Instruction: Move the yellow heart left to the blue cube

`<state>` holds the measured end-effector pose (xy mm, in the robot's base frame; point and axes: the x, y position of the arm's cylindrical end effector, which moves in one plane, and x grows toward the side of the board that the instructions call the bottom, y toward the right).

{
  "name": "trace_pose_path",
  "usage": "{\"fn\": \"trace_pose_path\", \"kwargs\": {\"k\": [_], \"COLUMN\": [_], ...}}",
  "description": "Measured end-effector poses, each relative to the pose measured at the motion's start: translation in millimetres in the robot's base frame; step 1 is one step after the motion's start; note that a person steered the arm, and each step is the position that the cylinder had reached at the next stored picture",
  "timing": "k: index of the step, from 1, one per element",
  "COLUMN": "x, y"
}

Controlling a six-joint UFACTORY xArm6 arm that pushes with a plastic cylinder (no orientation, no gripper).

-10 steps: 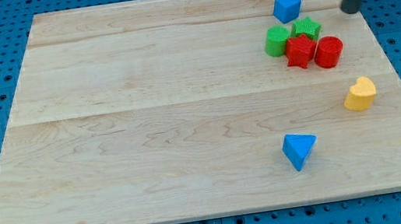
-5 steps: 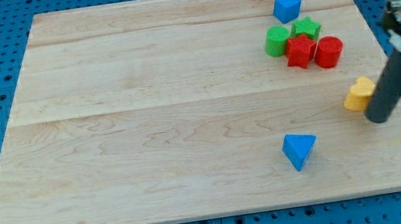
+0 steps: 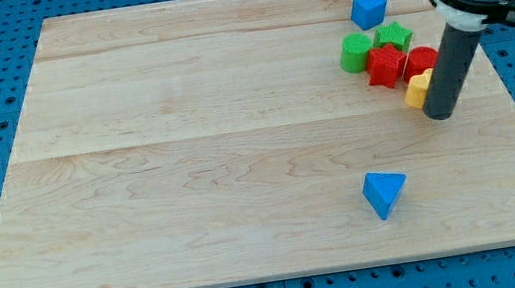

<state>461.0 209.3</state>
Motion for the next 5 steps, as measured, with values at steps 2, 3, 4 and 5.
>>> {"fn": "trace_pose_path", "kwargs": {"k": [2,3,4,5], "x": [-33.6,-39.8,-52.0,-54.4], "y": [36.8,36.8,54.6,52.1]}}
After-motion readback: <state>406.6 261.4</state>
